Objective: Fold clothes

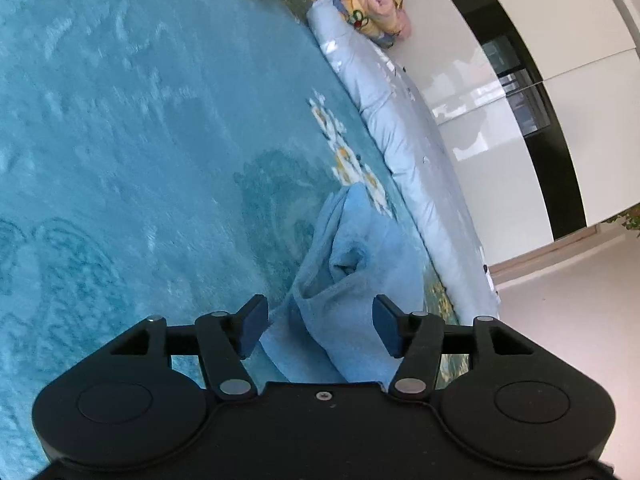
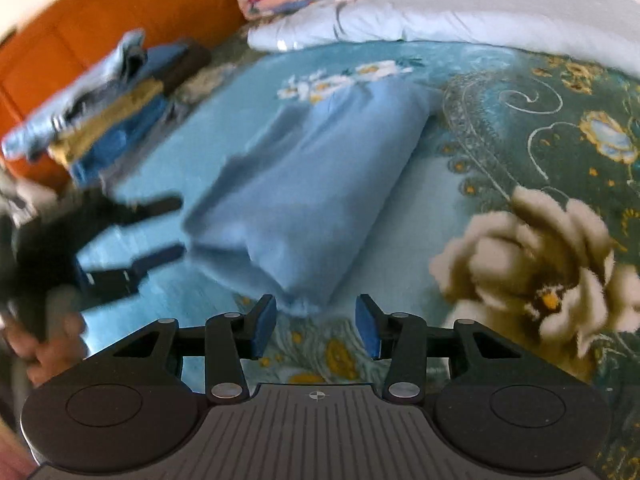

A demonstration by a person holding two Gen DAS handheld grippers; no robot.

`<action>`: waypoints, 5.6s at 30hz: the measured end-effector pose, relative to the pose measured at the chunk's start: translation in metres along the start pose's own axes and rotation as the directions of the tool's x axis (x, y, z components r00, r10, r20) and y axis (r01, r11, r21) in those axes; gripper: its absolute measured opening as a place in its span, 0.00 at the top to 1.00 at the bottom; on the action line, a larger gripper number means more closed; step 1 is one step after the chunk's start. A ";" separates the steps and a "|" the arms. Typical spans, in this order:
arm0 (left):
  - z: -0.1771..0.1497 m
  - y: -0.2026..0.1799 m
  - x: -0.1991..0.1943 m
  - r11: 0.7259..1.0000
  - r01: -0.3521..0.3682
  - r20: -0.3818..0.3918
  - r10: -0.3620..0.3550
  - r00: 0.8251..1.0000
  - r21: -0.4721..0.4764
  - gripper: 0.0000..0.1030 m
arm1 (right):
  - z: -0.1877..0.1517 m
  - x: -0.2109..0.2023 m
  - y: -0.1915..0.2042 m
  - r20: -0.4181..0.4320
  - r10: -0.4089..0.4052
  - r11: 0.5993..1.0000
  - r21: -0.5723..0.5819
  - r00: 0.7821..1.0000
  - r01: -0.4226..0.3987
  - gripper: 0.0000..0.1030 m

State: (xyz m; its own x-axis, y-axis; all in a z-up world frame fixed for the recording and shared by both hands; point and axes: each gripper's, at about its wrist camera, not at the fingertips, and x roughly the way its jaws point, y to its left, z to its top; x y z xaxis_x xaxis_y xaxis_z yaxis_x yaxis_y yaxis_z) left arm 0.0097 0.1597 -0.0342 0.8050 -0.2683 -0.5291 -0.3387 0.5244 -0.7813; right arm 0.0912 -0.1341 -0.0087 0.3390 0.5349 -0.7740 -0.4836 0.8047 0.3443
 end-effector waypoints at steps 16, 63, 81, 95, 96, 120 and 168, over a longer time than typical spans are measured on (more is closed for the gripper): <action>-0.007 -0.018 0.012 0.976 -0.154 0.008 0.155 0.988 0.153 0.55 | -0.004 0.020 0.007 0.044 -0.178 0.983 0.043 0.983 0.176 0.60; -0.006 -0.026 0.038 0.989 0.001 -0.141 0.020 0.990 0.147 0.89 | -0.003 0.027 -0.094 0.187 0.254 0.776 0.547 0.949 -0.316 0.84; -0.053 -0.045 0.035 0.976 0.157 -0.308 -0.105 0.945 0.148 0.64 | 0.004 -0.018 -0.142 0.240 0.108 0.841 0.495 0.965 -0.218 0.66; 0.043 -0.029 0.083 0.998 0.002 -0.169 0.009 0.986 0.062 0.50 | -0.052 -0.011 -0.128 0.283 0.198 0.740 0.585 0.938 -0.333 0.44; 0.044 -0.028 0.091 0.999 -0.002 -0.182 0.012 0.983 0.053 0.50 | -0.051 -0.007 -0.126 0.282 0.215 0.728 0.592 0.935 -0.346 0.44; -0.003 -0.041 0.061 0.998 -0.027 -0.023 0.029 0.999 0.064 0.85 | -0.027 -0.007 -0.129 0.282 0.106 0.804 0.540 0.954 -0.249 0.80; -0.007 -0.047 0.014 0.985 0.059 -0.023 -0.056 0.998 0.161 0.90 | 0.015 -0.005 -0.120 0.247 0.178 0.882 0.390 0.953 -0.266 0.69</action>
State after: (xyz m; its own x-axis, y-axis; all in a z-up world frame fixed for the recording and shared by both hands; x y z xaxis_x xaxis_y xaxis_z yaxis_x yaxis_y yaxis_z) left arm 0.0335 0.1255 -0.0078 0.8114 -0.3154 -0.4920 -0.2080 0.6310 -0.7474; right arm 0.1590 -0.2294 -0.0383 0.4359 0.7165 -0.5447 -0.2021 0.6677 0.7165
